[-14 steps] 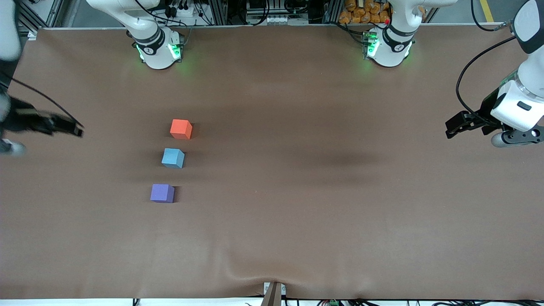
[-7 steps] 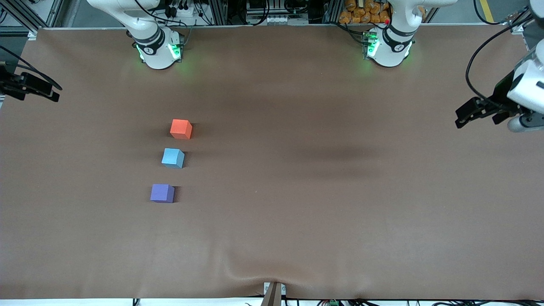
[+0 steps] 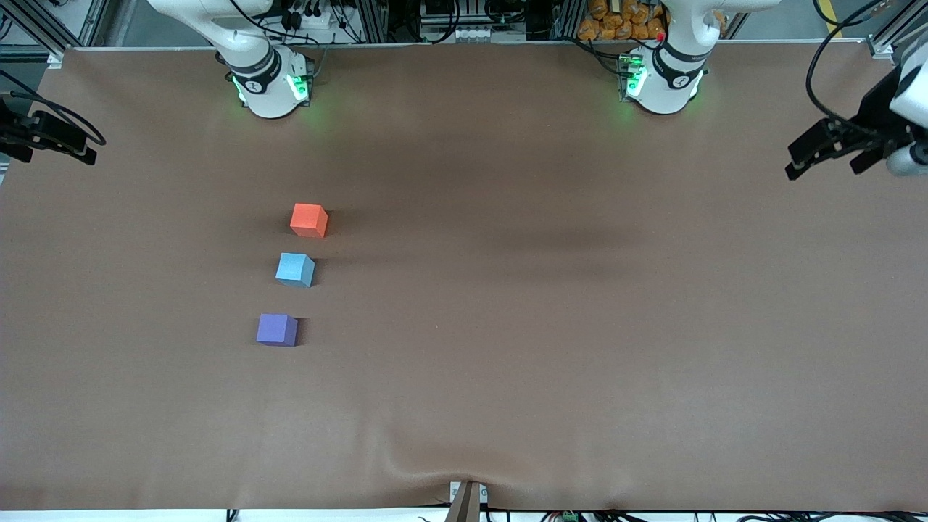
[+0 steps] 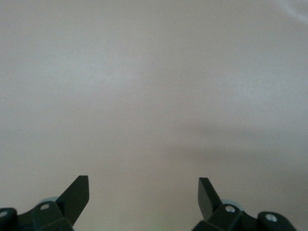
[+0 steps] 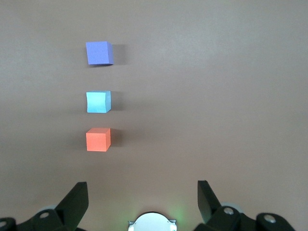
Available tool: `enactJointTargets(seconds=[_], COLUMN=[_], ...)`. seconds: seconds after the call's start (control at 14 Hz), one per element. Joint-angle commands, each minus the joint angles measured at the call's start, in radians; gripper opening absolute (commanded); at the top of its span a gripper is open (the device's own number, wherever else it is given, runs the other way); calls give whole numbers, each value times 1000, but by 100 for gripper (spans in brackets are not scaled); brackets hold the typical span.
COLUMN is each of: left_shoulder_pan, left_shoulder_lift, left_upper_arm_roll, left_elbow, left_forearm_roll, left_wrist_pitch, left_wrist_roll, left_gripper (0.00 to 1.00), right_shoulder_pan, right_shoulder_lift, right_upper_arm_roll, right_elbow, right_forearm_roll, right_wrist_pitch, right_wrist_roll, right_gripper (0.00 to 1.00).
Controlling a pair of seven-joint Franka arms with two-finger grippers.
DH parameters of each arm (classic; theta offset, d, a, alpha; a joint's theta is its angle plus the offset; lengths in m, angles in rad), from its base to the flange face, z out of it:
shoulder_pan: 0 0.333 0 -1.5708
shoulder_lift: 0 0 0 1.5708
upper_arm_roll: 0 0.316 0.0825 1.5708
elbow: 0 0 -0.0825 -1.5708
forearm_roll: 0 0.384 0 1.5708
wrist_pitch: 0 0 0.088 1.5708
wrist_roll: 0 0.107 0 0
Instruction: Place blue block between orange and purple blocks
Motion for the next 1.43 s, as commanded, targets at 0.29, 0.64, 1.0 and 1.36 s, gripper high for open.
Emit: enactJointTargets(seconds=[0.29,0.64,1.0,1.36], left_shoulder_pan=[-7,-7,-9,-7], left_shoulder_lift=[-17,-4,-3,0], left_upper_arm_roll=[-5,-5,-5,-5], left_elbow=[48,49,48,46], left_forearm_roll=[-16,-8,-2,-5], left_wrist_pitch=[-80,-94,-96,-103], left_wrist_roll=[14,16,29,83], left_gripper=[100,100,100,100], right_shoulder_pan=[-1,-4,-37,-68], right_shoulder_lift=[11,7,4,-4], right_upper_arm_roll=[-1,-8,-9,-8], right_elbow=[30,36,43,49], right_forearm_roll=[-16,-22,-28,-27], right_wrist_pitch=[-32,-65,-69,-98], right_wrist_roll=[11,12,12,8], right_gripper=[100,100,100,100])
